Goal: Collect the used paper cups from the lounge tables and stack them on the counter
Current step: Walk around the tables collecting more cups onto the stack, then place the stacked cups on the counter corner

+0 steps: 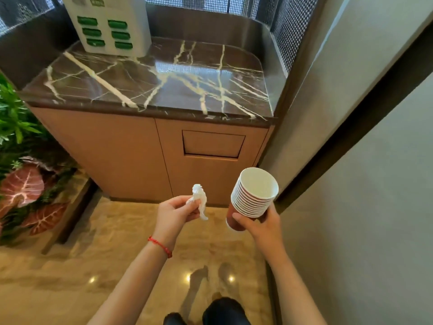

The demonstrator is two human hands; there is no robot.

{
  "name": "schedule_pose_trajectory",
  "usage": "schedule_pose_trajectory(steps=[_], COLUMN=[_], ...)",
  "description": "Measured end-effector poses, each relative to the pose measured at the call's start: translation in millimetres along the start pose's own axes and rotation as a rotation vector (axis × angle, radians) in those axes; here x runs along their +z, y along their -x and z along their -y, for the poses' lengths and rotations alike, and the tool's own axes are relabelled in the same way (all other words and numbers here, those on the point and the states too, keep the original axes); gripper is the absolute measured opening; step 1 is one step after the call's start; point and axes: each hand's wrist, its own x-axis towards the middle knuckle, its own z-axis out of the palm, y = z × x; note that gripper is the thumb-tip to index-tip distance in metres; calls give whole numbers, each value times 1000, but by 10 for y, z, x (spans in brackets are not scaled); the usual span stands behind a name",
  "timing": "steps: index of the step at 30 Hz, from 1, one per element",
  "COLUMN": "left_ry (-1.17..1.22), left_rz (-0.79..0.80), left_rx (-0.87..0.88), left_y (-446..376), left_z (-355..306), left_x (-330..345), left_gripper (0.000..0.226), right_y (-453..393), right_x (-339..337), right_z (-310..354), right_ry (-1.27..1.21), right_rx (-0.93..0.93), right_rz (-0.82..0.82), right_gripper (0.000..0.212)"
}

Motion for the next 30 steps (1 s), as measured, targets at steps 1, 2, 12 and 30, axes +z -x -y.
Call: schedule_pose_trajectory(steps=[1,2,12,30], left_ry=[-4,-8,-39,-8], left_rz=[0,-5,-12,209], left_rx=[0,2,57,-75], left_y=[-161,-329,-1929,-3976], left_z=[-38,-77,-784,-1569], left_x=[52,104,744,1214], left_gripper=[7,6,9,9], right_y=[-170,-349,-2314,-4220], right_x=[12,23,22,342], right_z=[1,3,293,479], right_ry=[1,1,-31,26], right_rx=[-1,-5,-54,-71], right_rz=[0,3,7,-253], right_gripper=[62,62,62,63])
